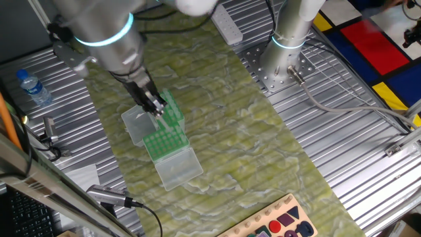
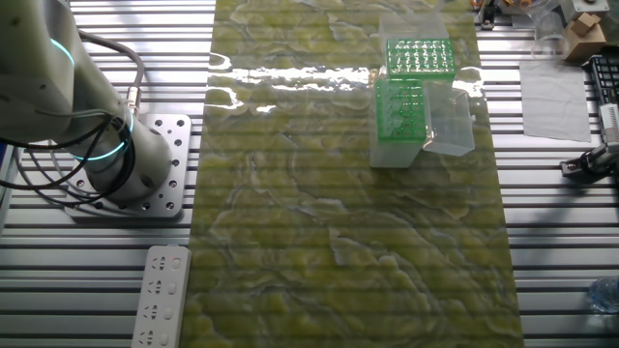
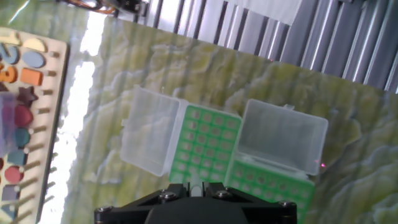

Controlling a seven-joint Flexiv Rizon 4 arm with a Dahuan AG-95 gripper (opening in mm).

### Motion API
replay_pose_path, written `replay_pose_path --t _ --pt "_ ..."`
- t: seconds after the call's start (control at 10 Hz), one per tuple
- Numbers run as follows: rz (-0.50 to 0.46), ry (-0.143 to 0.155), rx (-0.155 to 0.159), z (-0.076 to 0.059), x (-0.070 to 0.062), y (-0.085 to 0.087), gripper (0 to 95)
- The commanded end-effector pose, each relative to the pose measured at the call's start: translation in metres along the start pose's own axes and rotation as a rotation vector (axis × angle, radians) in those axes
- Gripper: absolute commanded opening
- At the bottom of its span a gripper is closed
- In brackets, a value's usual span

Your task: Transfer all large pipette tips from one holder to another

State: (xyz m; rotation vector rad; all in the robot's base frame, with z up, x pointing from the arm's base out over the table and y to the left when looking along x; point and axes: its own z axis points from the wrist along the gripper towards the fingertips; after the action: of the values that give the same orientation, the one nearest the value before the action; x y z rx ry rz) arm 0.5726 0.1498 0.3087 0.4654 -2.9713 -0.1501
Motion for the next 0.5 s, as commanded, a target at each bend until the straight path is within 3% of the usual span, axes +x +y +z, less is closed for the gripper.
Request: replay_pose_path --t 0.1,0.2,0.5 --pt "-0.045 0.010 0.016 -0.004 0.006 -0.005 0.0" --pt "-0.097 0.027 0.049 -0.006 0.008 -0.010 0.0" --pt "-0.221 0.052 0.096 -0.009 0.018 -0.034 0.0"
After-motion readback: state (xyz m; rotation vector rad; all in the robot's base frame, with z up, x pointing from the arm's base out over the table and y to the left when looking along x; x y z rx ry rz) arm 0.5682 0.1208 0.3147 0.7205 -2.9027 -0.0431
